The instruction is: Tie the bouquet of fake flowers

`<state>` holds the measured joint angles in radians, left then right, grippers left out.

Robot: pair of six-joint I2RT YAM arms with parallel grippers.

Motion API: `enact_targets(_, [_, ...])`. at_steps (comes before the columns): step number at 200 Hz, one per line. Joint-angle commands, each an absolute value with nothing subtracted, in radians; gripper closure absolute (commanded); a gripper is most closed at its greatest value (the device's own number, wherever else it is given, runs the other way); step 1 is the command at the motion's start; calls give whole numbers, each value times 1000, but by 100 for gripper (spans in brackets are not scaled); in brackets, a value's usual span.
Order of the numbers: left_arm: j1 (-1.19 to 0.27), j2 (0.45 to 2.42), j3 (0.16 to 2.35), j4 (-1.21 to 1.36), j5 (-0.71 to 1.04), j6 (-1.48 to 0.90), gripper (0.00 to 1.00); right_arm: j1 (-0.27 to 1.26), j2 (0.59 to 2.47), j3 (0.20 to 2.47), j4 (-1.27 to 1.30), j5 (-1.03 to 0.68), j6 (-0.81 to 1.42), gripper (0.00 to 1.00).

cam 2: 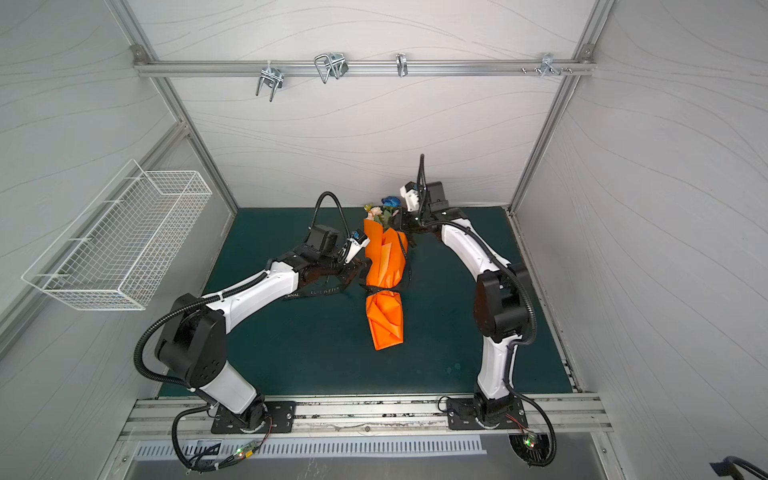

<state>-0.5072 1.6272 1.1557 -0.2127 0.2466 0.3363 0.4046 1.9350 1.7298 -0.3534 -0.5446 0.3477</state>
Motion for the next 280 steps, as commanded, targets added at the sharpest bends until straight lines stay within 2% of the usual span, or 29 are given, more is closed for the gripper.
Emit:
enact_targets(1, [-530,1592,1139,-137,247,396,100,463,2008,1808,-348,-703,292,100])
enact_targets(33, [-578,1552,1075,-79,223,451,100,565,2108,1937,-406,-850,243,100])
enact_targets(68, [-596,1522,1032,-46,218,445,100,630,2219,2078,-555,-868,145,100])
enact_targets(137, [-618,1486,985,-75,202,453,100,700,2316,2140,-675,-1045,51,98])
enact_targets(152, [-619,1481,973,-72,209,451,100,708,2322,2145,-763,-1097,-22,91])
enact_targets(177, [-619,1496,982,-71,185,456,100,702,2347,2136,-903,-1036,-107,68])
enact_targets(182, [-619,1500,987,-74,182,458,100,700,2347,2119,-906,-1027,-109,60])
enact_targets(195, [-619,1511,1000,-74,180,461,100,696,2326,2063,-872,-971,-92,54])
enact_targets(209, [-618,1527,1010,-61,178,460,100,680,2286,2009,-804,-872,-32,39])
enact_targets(248, [-611,1583,1059,-69,180,459,100,548,2129,1864,-595,-763,176,30])
enact_targets(258, [-599,1596,1070,-69,195,446,100,513,2074,1809,-550,-728,223,31])
enact_targets(280, [-557,1632,1099,-73,249,389,100,437,1911,1627,-434,-534,370,33])
